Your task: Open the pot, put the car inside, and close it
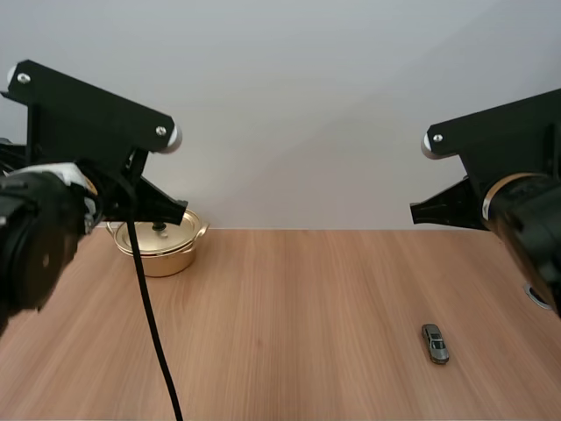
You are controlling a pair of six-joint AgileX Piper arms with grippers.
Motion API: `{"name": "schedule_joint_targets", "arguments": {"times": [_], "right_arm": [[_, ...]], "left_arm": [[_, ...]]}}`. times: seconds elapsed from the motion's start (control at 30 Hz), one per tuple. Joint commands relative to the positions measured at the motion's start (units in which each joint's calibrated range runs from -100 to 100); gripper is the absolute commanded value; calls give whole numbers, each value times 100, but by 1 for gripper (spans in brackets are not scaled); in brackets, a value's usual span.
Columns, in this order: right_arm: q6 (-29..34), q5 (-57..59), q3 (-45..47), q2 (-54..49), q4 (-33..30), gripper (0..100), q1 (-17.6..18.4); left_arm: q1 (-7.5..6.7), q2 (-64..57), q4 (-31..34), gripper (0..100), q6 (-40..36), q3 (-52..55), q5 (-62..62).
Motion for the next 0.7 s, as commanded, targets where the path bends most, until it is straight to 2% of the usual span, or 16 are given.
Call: {"name": "schedule_joint_targets", "arguments": {"times": [0.0,0.2,0.27,0.3,0.33,0.4,0.47,0.5,0.53,0.67], "right_arm": [[-2262,3863,-201,3445,3242,0,1],[-1317,2634,-420,3270,2412,0,1],[-1146,2613,-684,3270,2034,0,1],[-1146,2688,-844,3270,1866,0,1],[-1146,2758,-979,3270,1727,5,1],[-1308,2980,-1329,3270,1465,29,1],[-1477,3088,-1642,3270,1301,66,1],[-1506,3088,-1778,3270,1209,89,1],[-1533,3088,-1889,3270,1149,100,1],[-1548,3069,-2347,3270,1180,100,1]], "left_arm": [[4,4367,271,0,-984,-4059,4746],[4,4426,1050,0,-1814,-4059,3400],[4,4452,1165,8,-1848,-4059,3337],[4,4500,1142,16,-1813,-4059,3376],[4,4576,1102,26,-1709,-4059,3410],[4,4748,893,54,-1390,-4059,3546],[4,4980,599,90,-828,-4059,3601],[4,5086,468,100,-604,-4059,3601],[4,5175,409,100,-491,-4059,3601],[4,5444,395,100,-694,-4059,3130]]}}
